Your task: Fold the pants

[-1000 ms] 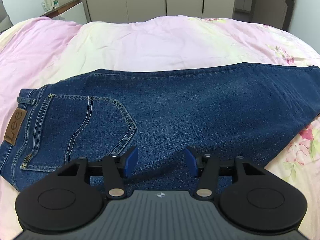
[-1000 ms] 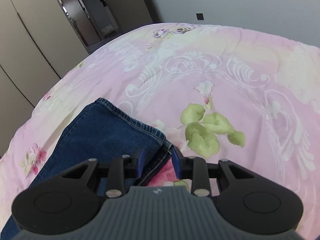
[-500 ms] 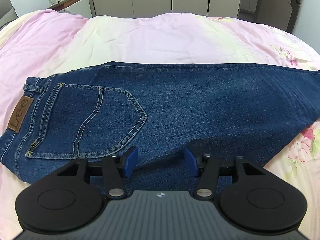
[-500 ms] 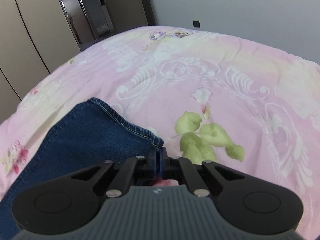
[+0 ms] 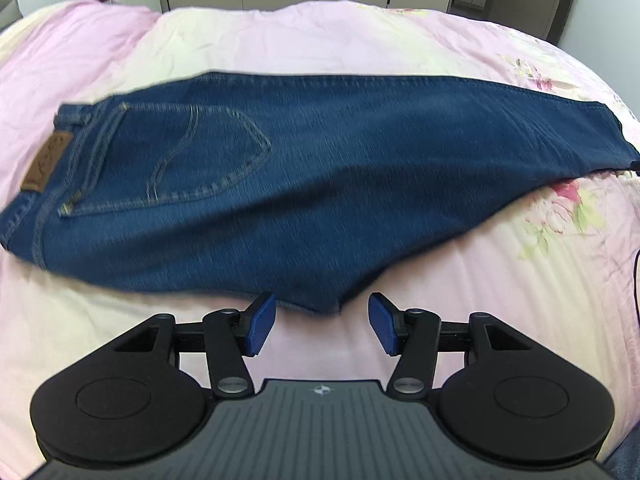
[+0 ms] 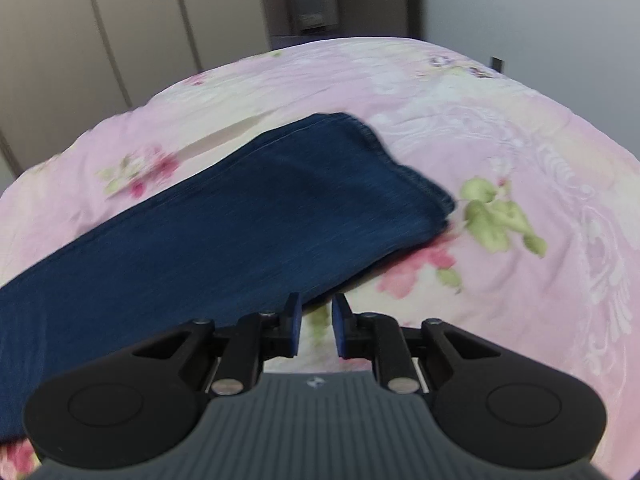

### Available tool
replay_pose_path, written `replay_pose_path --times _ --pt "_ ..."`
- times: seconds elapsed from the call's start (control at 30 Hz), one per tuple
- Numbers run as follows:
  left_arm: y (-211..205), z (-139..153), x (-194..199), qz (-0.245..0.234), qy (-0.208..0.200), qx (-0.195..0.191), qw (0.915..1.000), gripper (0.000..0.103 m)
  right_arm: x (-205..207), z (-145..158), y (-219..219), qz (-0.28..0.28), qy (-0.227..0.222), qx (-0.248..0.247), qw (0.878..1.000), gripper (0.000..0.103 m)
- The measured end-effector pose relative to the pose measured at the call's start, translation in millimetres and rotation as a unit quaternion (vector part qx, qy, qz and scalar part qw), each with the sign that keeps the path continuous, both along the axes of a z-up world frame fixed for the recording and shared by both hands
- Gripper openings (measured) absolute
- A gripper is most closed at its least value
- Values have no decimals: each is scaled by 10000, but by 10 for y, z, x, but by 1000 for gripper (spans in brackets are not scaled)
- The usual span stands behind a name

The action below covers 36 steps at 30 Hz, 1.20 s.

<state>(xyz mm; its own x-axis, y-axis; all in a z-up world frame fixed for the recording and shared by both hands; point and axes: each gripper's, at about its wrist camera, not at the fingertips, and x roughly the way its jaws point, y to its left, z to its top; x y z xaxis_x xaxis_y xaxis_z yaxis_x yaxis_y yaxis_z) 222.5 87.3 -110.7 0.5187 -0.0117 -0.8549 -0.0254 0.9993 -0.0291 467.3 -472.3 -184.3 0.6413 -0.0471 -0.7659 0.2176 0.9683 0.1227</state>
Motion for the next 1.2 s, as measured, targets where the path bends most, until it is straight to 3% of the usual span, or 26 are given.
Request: replay_pose_path --times 0.1,0.17,0.2,0.23,0.3,0.37,0.5,0.6,0.63,0.7,0.77,0.83,0.9,0.97,1.03,1.2 --pt "-51 -97 -7 283 -254 202 9991 63 -160 42 458 688 93 -80 9976 14" --pt "-83 -141 17 464 -341 259 9980 46 -253 53 700 977 154 -267 9947 16" --pt "-73 -165 31 570 -326 221 9976 27 -291 53 786 1073 197 -342 9934 16" --pt "-60 -179 43 600 -252 101 9978 15 -329 50 850 1138 236 -399 9924 16" --pt "-9 -134 -13 793 -285 -66 9964 12 -405 61 929 1220 291 -532 9907 16" --pt "21 -118 -42 769 -157 -82 9969 12 -452 82 950 1288 350 -643 9890 16" --pt "136 -323 40 803 470 -363 9950 11 -505 116 879 1208 424 -835 9883 16" --pt "136 -298 55 688 602 -355 9952 10 -526 123 787 1093 499 -877 9889 16" --pt "133 -289 62 576 792 -345 9946 0 -538 123 755 1082 536 -903 9886 16" --pt "159 -281 34 396 1162 -473 9913 1 -576 125 701 1084 596 -940 9879 17" --pt "148 -134 -35 182 869 -227 9958 5 -614 125 632 1080 638 -940 9876 20" --pt "171 63 -57 -62 424 -267 9987 11 -647 118 558 1032 653 -958 9879 22" --pt "266 261 2 -34 -26 -454 9990 12 -662 110 455 925 660 -895 9895 23" --pt "359 359 147 123 -269 -408 9987 15 -657 113 315 742 590 -641 9934 31" --pt "401 379 359 190 -381 -262 9988 16 -620 125 133 438 441 -222 9978 39" --pt "516 130 820 79 -90 24 9999 17 -446 111 -328 -507 104 736 9959 39"
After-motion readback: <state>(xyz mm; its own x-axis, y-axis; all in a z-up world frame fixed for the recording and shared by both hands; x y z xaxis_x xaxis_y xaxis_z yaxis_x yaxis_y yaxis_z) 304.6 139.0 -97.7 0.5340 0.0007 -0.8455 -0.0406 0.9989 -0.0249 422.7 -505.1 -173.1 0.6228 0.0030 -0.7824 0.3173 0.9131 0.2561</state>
